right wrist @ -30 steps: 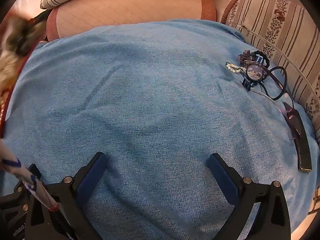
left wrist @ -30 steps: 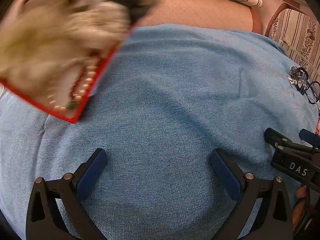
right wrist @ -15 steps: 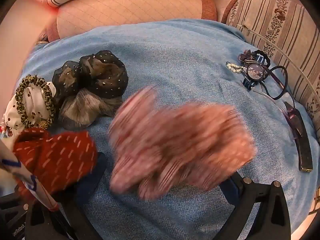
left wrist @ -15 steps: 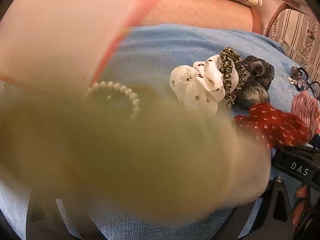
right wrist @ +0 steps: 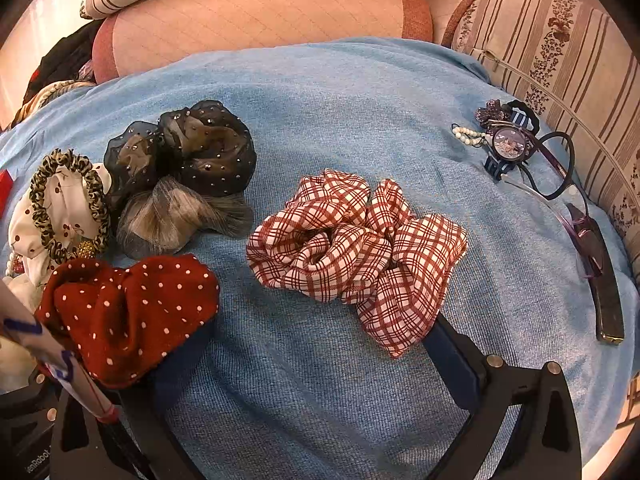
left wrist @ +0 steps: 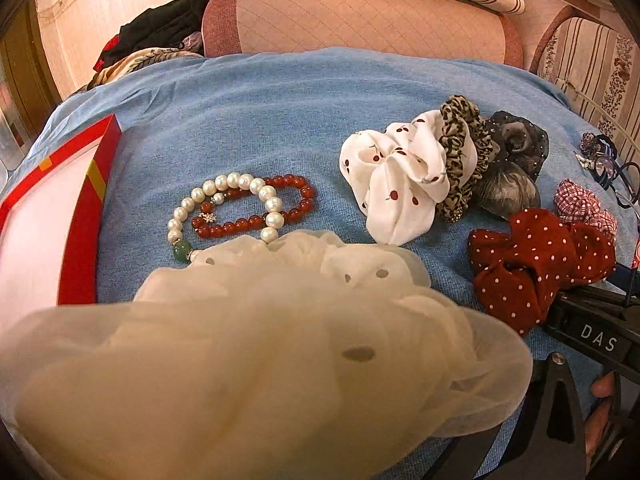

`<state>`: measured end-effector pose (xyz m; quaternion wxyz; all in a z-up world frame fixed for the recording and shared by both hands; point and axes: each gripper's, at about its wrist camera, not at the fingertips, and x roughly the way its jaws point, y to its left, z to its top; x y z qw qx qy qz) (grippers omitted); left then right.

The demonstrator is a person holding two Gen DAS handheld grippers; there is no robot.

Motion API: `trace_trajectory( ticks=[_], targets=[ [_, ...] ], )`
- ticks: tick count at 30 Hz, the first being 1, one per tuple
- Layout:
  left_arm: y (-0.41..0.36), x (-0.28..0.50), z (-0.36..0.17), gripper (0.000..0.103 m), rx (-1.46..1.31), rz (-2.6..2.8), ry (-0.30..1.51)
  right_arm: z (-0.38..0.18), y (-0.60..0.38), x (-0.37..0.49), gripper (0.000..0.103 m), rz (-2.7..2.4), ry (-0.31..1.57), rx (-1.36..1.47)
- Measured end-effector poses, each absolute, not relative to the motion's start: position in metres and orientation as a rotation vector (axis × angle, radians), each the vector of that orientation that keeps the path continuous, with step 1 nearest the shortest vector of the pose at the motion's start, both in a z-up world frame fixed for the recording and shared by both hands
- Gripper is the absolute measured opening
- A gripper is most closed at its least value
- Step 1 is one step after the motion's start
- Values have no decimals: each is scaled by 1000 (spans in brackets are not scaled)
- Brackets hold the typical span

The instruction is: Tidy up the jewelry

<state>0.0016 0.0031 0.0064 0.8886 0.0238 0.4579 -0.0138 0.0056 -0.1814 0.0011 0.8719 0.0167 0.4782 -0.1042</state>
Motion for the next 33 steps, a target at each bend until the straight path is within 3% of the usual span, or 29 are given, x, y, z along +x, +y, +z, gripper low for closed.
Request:
trace_trajectory(
  ticks=[19, 28, 33],
  targets=[
    [8, -12, 9, 103, 67, -100, 999, 9, -177, -43, 100, -131, 998, 92],
    [34, -119, 54, 103, 66, -212, 771, 40, -170, -118, 99, -52, 937, 187],
    [47, -177, 89, 103, 119, -167, 643, 70, -140, -163, 99, -13, 805, 165]
  ],
)
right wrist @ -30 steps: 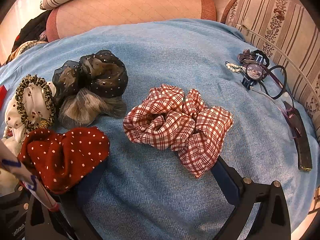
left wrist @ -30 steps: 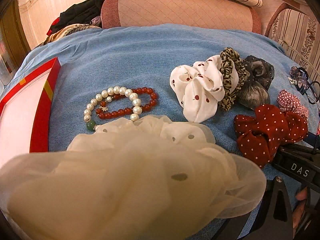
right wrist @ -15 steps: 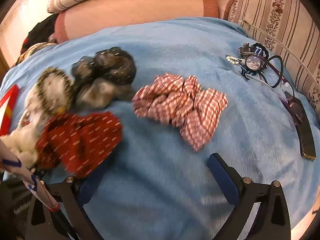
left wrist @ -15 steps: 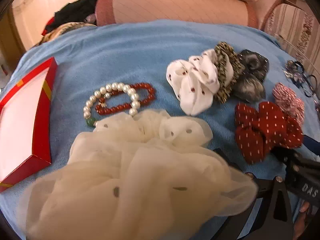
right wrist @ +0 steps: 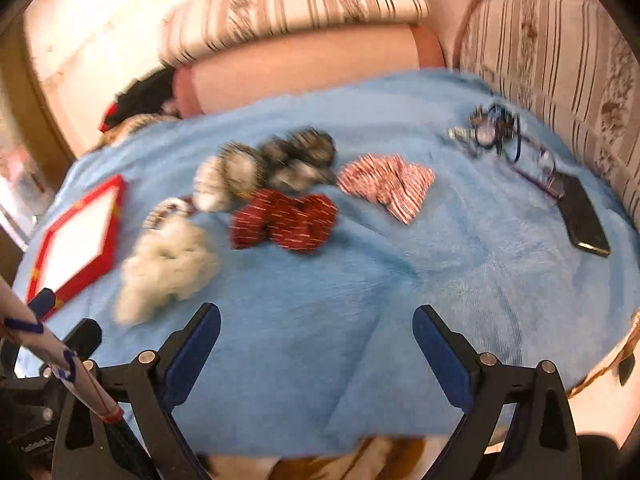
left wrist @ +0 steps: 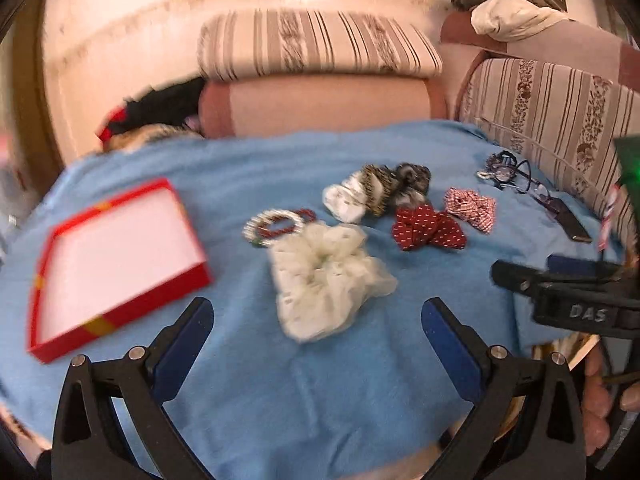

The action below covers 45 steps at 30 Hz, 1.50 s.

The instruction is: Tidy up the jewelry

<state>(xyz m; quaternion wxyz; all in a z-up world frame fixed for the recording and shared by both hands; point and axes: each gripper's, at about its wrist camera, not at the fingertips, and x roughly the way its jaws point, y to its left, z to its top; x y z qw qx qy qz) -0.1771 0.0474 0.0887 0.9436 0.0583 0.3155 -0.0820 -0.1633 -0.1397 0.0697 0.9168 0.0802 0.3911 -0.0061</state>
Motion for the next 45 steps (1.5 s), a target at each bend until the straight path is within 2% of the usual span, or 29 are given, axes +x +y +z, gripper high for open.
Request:
trace_trajectory(
  ticks=[4, 17, 37, 45],
  targets=[
    [52, -181, 81, 103, 156, -119, 650, 79, -124, -178, 99, -10, 742, 118],
    [75, -171, 67, 103, 107, -95, 708, 66, -104, -165, 99, 3, 796, 54],
    [76, -163, 58, 103, 99, -111, 750, 55, -112, -157, 98, 8, 843, 107],
    [88, -147, 73, 103, 32, -137, 727, 68, -126, -144, 86, 15, 828, 162]
  ],
)
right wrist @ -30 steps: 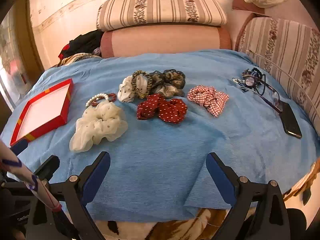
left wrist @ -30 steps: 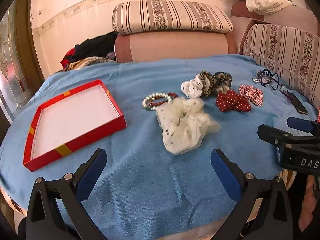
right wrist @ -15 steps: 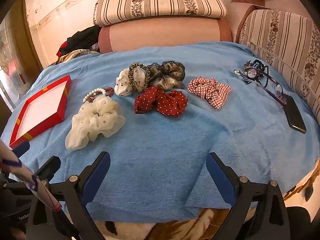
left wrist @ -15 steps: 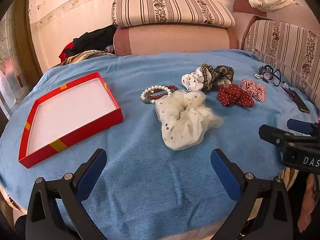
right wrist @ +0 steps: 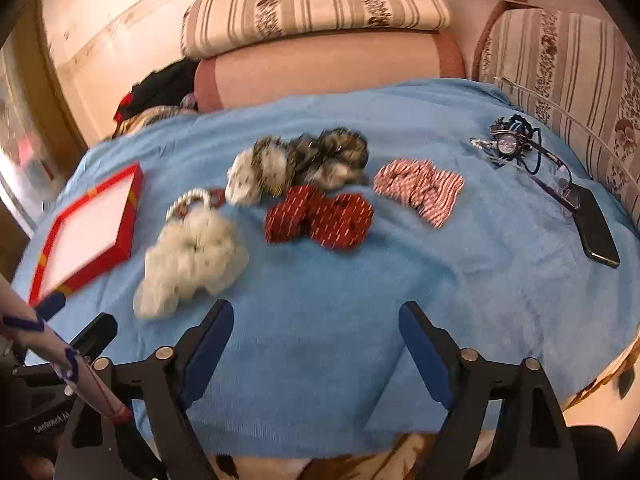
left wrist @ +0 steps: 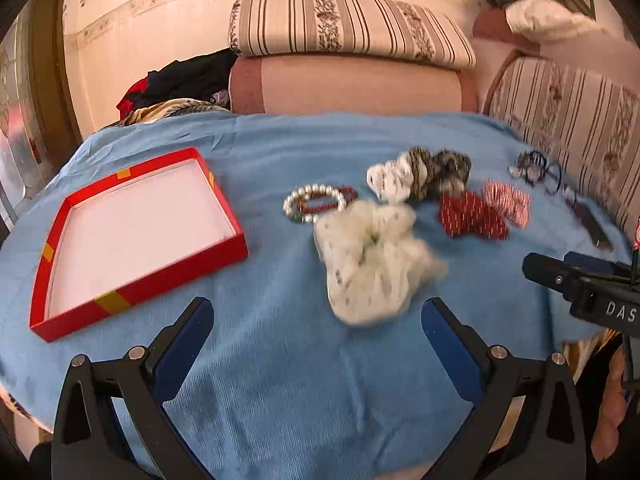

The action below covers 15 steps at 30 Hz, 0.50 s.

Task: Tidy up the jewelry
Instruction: 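Move the left tool toward the cream sheer scrunchie, then grasp the cream sheer scrunchie with the left tool while the right tool grasps the red polka-dot scrunchie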

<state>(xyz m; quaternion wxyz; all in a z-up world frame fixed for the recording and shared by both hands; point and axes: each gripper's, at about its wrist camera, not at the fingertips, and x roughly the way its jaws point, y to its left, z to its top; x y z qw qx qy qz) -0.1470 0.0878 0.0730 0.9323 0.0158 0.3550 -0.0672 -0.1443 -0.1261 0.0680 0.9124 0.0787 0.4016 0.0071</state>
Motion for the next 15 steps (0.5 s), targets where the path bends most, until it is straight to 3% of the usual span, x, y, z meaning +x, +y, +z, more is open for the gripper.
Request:
trace_trajectory(
  ticks=[5, 9, 15],
  targets=[
    [89, -125, 81, 101, -7, -197, 734, 80, -143, -141, 80, -15, 787, 188],
    [79, -108, 71, 83, -17, -238, 788, 73, -152, -140, 80, -32, 801, 213],
    [60, -84, 52, 82, 13, -255, 844, 66, -159, -137, 80, -39, 812, 229]
  ],
)
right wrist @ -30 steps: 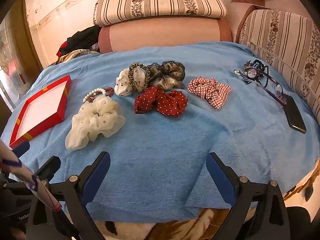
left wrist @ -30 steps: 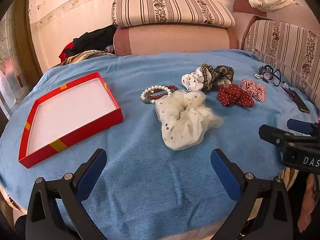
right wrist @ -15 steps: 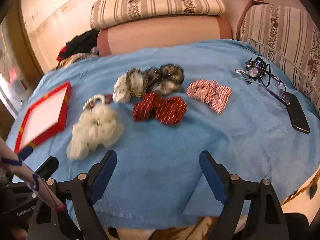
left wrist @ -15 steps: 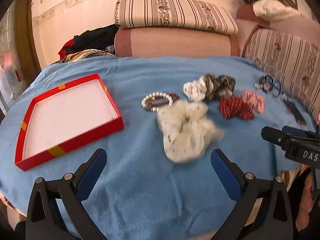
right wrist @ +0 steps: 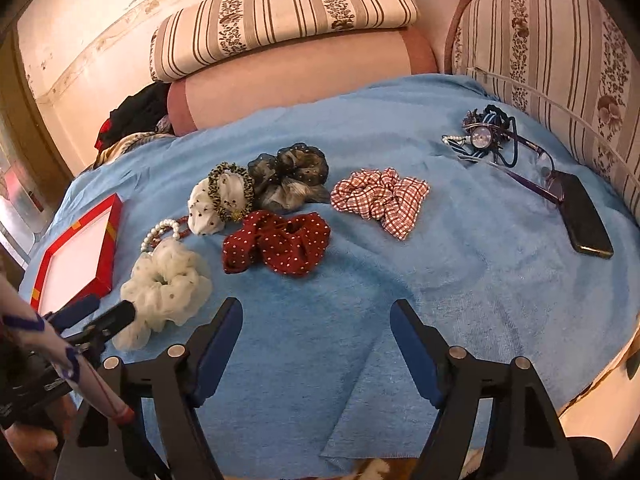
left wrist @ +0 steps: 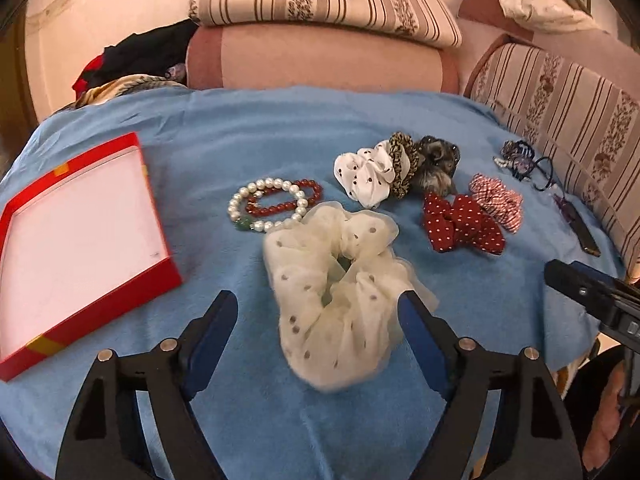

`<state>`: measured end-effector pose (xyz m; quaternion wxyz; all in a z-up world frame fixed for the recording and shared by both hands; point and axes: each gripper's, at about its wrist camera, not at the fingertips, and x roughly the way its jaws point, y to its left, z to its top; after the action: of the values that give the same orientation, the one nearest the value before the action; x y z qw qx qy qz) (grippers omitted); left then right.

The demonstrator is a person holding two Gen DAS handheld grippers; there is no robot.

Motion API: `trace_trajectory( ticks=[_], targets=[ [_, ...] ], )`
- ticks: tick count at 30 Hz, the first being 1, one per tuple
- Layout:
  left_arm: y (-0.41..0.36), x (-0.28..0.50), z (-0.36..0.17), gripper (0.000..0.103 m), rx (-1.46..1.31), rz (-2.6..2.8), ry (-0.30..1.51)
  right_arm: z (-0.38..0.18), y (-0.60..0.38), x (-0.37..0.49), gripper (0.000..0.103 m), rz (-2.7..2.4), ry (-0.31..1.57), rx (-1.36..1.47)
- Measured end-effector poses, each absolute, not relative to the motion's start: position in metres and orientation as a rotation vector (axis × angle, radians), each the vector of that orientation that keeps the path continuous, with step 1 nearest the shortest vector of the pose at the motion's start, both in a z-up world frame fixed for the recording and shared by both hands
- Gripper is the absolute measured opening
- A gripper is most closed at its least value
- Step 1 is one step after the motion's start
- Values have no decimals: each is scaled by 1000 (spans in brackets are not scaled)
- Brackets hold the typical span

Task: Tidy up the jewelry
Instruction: 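Grasp the cream sheer scrunchie with the left tool while the right tool grasps the red polka-dot scrunchie, then carry both held scrunchies over the red-rimmed tray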

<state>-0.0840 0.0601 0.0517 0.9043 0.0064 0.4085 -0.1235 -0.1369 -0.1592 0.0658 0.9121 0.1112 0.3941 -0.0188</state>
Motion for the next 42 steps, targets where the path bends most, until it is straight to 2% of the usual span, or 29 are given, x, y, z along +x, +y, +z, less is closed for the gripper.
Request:
trace_trajectory(
  ticks=[7, 8, 10, 12, 13, 17, 24, 26, 27, 28, 29, 31, 33, 35, 38, 42],
  targets=[
    [42, -57, 30, 80, 52, -274, 883, 58, -162, -125, 80, -13, 840, 257],
    [41, -55, 27, 68, 53, -282, 882, 58, -161, -123, 80, -9, 843, 255],
    [40, -53, 23, 51, 57, -301, 885, 58, -160, -118, 81, -3, 845, 255],
    [40, -51, 23, 44, 57, -314, 873, 59, -159, -111, 81, 4, 850, 255],
    [40, -51, 23, 37, 54, -322, 866, 59, -158, -106, 82, 11, 855, 254],
    [45, -49, 28, 23, 30, -341, 849, 56, -153, -80, 84, 54, 887, 277],
    [52, -43, 25, 22, -10, -352, 867, 33, -147, -35, 87, 60, 958, 327],
    [52, -42, 23, 24, -19, -355, 874, 26, -146, -31, 79, 59, 979, 338],
    [51, -42, 23, 26, -18, -354, 876, 22, -145, -30, 62, 65, 989, 335],
    [51, -41, 23, 34, -16, -343, 876, 20, -143, -28, 48, 68, 1000, 322],
    [50, -40, 22, 43, -17, -334, 880, 18, -140, -29, 42, 72, 999, 303],
    [49, -39, 20, 44, -21, -335, 883, 19, -134, -30, 22, 89, 985, 272],
    [48, -40, 21, 34, -16, -337, 873, 23, -128, -33, 17, 93, 957, 233],
    [48, -42, 24, 20, -25, -354, 850, 28, -123, -39, 14, 88, 918, 196],
    [50, -45, 30, 14, -33, -360, 823, 38, -123, -45, 14, 89, 866, 184],
    [54, -48, 40, 13, -51, -361, 776, 44, -129, -50, 14, 93, 843, 198]
  ],
)
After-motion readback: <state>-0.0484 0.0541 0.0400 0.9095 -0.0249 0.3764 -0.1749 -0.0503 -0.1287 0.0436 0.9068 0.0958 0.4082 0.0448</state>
